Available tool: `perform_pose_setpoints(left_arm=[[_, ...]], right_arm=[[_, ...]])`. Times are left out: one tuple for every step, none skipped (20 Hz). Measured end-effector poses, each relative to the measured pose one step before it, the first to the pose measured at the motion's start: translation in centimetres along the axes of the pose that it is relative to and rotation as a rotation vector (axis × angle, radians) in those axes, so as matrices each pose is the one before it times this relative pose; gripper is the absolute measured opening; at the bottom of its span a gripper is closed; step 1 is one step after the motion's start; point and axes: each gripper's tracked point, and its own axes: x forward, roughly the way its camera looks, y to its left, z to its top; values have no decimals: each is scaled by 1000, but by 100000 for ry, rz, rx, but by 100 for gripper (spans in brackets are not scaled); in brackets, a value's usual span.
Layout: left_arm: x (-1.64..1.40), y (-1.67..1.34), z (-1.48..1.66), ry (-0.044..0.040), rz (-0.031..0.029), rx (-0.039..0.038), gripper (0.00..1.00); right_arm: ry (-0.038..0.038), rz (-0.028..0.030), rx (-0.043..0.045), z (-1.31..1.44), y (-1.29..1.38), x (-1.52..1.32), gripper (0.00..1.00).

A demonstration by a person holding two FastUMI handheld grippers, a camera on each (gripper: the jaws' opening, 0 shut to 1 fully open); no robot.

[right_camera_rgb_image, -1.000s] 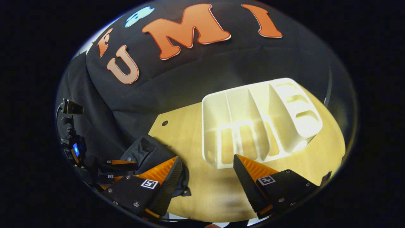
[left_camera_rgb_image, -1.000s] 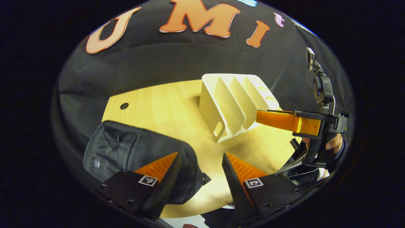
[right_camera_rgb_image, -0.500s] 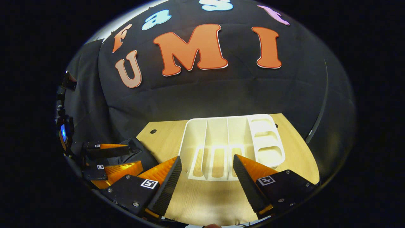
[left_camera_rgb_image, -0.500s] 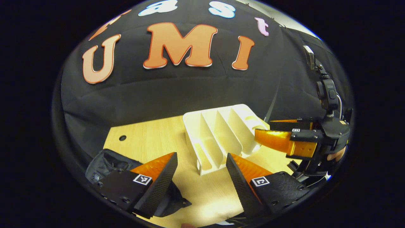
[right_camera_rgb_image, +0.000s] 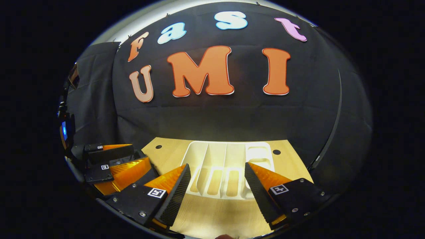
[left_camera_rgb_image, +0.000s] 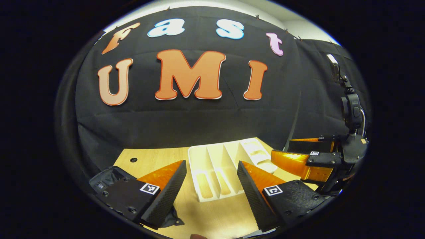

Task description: Open the schoolbag, grab two books from the bookshelf and put them into the schoolbag.

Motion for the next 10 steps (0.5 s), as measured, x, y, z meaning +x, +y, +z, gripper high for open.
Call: perform_pose_setpoints(left_arm=[[-381,-306,735,-3264,1583,-1148,98],[-530,-190,471,-2872,1620,-1218,98],[-341,-65,676,-2981,1742,-1133,98],[-339,-295,368,-2640,950,-1327,98],[-148,-110,555,-2660,824,-1101,98],[-500,-128,420,-2023,885,-465,98],[-253,-37,571,-2172,1067,386,98],[-260,40,335,-1225,1331,811,98],[-144,153,377,-1235,883,267,98],[-170,-90,62,-423,-67,-218,98]], right_arm=[[-1974,117,-786,372,-286,-377,98],[-1813,-101,-397,354,-191,-203,98],[-2371,-14,-111,493,-292,-282,98],[-2264,138,-391,416,-113,-296,98],[-2605,-825,-231,521,-259,-490,98],[-937,-475,-18,164,-20,-477,98],[-978,-184,567,100,52,-294,97],[-865,731,154,246,298,-167,98],[-1167,-233,-170,157,71,-24,97],[-409,-130,-401,-1,195,164,97]])
